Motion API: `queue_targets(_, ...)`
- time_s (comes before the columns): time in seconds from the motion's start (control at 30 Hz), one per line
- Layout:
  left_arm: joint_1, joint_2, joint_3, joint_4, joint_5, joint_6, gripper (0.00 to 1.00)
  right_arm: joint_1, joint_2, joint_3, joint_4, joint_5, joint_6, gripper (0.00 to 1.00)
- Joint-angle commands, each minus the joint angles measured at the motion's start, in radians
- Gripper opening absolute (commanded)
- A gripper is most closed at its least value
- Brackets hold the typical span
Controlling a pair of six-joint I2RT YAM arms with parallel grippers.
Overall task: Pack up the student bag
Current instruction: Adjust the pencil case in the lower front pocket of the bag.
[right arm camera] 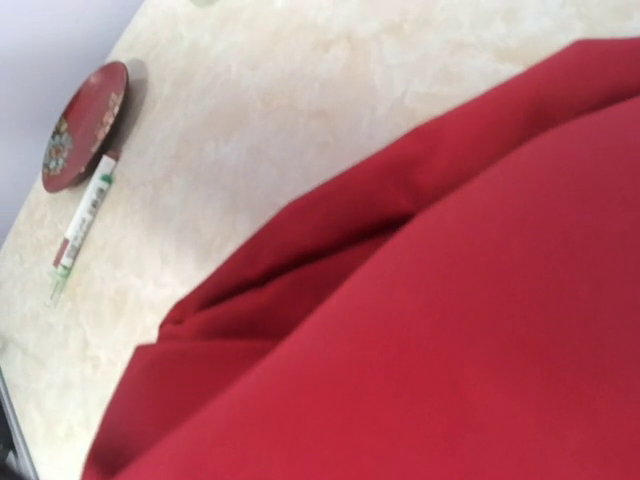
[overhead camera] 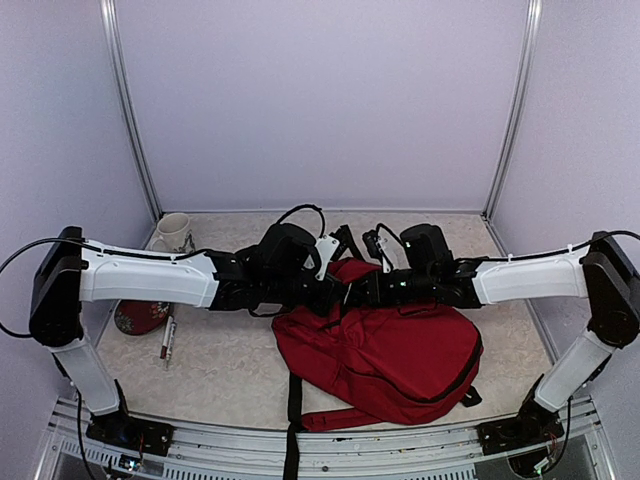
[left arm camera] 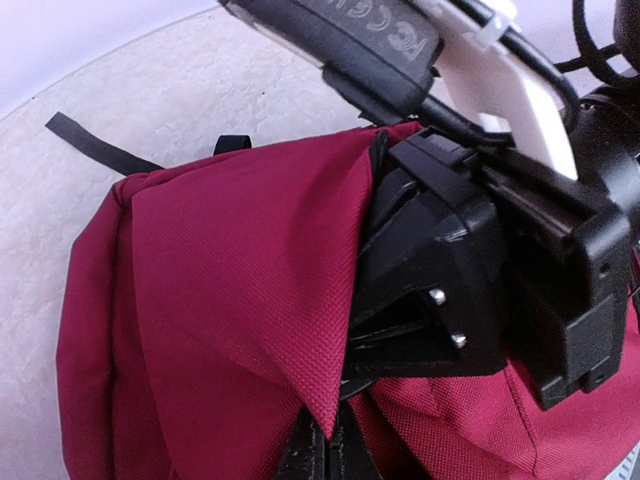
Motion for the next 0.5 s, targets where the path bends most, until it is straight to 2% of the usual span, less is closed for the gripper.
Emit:
queue_targets(0.0, 0.007, -0.05, -0.01, 0.049, 0.0, -0.004, 0.0, -0.007, 0.05, 0.024, 0.051, 0.028, 0.008, 0.0)
queue_targets(0.13, 0.008, -0.064, -0.026, 0.053, -0.008, -0.012, 0.0, -0.008, 0.035, 0.084, -0.044, 0.077, -0.052, 0.03)
queue_targets(0.23, 0.011, -0.074, -0.04, 0.054, -0.017, -0.01, 0.0, -0.007, -0.062, 0.083, -0.157, 0.128, -0.116, 0.06)
queue_targets(0.33, 0.013, -0.066, -0.039, 0.053, -0.022, -0.005, 0.0, -0.004, -0.203, 0.033, -0.229, 0.137, -0.183, 0.09)
queue_targets(0.47, 0.014, -0.047, -0.036, 0.07, -0.005, -0.008, 0.0, 0.002, -0.291, -0.12, -0.203, 0.116, -0.162, 0.1)
